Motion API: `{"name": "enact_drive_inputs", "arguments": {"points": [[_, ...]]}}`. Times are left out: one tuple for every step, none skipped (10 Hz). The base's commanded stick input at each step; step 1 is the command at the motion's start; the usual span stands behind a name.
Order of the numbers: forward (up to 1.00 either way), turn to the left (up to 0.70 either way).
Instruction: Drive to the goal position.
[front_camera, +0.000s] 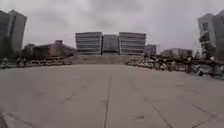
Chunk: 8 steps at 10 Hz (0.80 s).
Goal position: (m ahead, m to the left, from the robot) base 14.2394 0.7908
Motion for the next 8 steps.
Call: {"name": "enact_drive_inputs", "arguments": {"points": [[1.00, 0.00], [1.00, 0.00], [1.00, 0.00], [1.00, 0.00], [1.00, 0.00], [1.00, 0.00], [1.00, 0.00], [1.00, 0.09]]}}
